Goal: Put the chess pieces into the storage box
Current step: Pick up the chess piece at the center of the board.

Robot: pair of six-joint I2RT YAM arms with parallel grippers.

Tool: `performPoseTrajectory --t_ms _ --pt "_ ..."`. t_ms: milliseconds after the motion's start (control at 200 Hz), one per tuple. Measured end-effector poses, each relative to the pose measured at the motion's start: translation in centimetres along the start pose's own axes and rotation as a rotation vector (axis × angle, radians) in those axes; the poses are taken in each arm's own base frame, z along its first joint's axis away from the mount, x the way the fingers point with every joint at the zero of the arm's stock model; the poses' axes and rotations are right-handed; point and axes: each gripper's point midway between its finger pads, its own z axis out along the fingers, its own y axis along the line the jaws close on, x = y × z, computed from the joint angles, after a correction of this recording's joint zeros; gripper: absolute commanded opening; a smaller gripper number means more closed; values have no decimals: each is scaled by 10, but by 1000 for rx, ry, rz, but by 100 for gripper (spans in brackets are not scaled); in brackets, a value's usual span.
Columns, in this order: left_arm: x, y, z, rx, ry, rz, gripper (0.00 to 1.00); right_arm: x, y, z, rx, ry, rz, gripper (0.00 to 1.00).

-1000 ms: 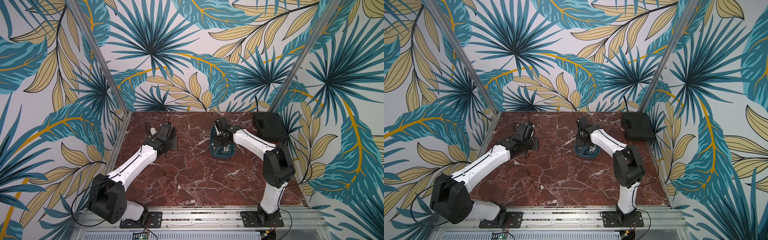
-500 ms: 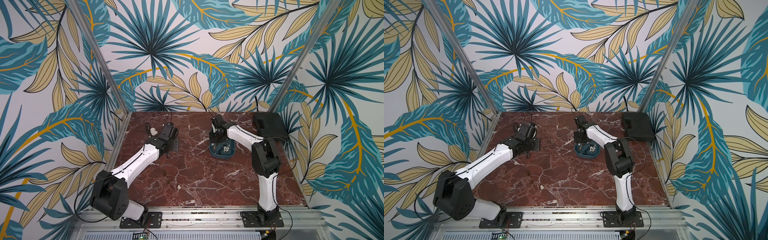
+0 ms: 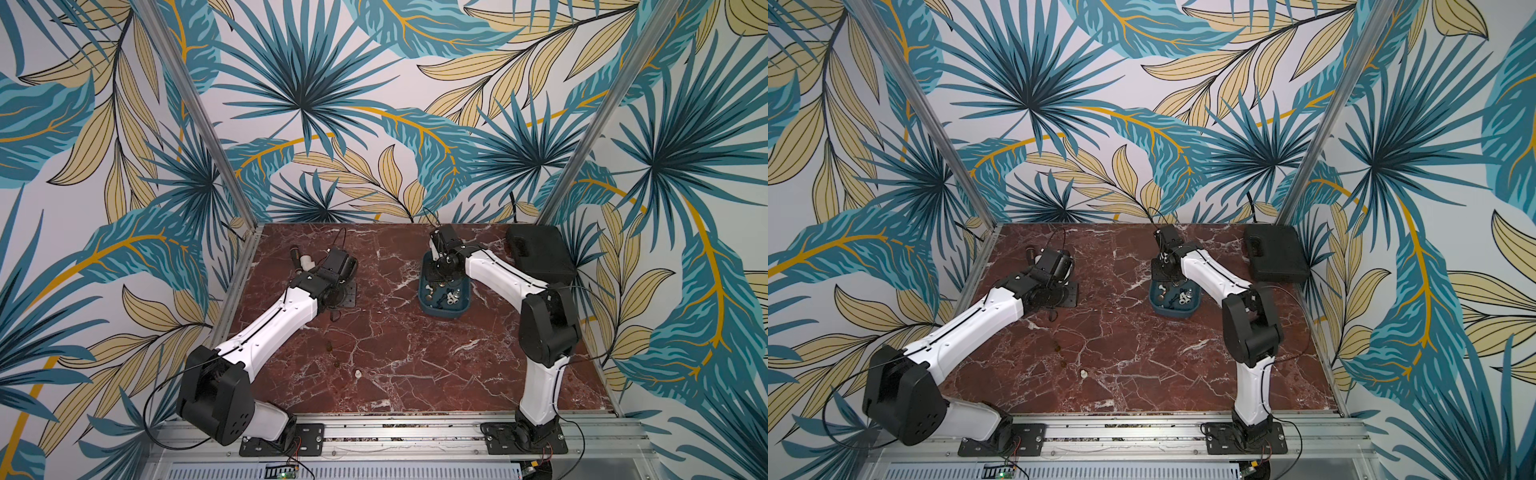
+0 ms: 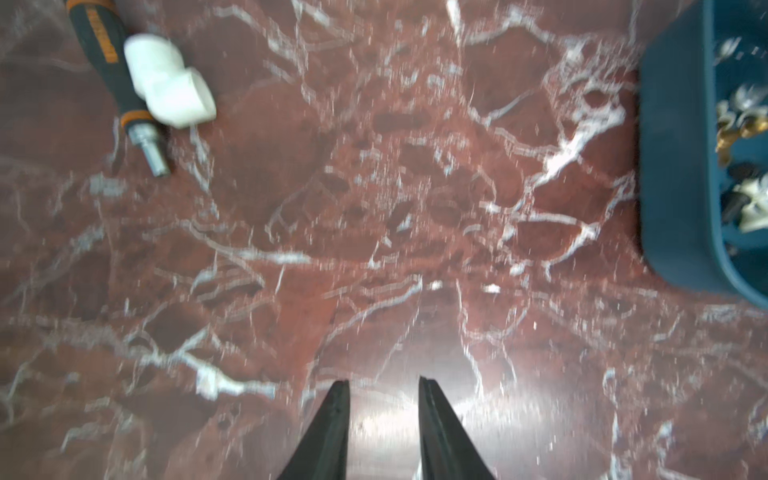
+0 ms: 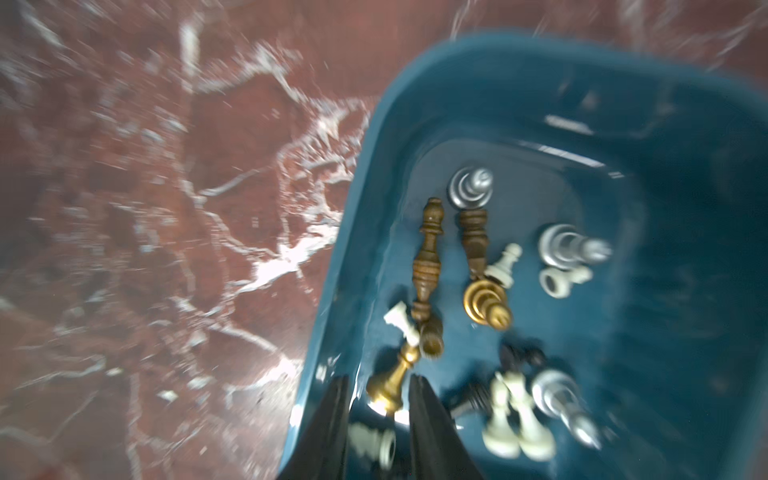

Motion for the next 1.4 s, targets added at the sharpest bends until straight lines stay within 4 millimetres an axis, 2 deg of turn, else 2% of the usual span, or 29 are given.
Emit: performPoseTrajectory --t_ms 120,210,290,371,506,651,892,1187,1397 --pt "22 9 -15 -14 36 -37 34 -6 19 -48 -45 -93 -31 31" --pt "46 20 -24 -31 66 -77 35 -1 39 -69 -86 -136 -68 31" --pt "68 29 -28 -50 97 -110 35 12 56 -75 -117 -141 -104 30" --pt "87 38 -29 -73 125 -135 36 28 71 -72 -138 -126 -148 31" --pt "107 47 -24 -95 149 -159 36 48 94 -69 -171 -101 -213 30" --pt "115 46 -10 -108 185 -156 36 49 103 -71 -191 -112 -225 30" --pt "114 42 16 -123 226 -138 36 49 102 -70 -184 -118 -225 31" --pt "113 43 27 -123 235 -135 35 48 101 -70 -178 -121 -229 31" --pt "124 44 37 -128 276 -130 34 49 101 -69 -177 -118 -229 31"
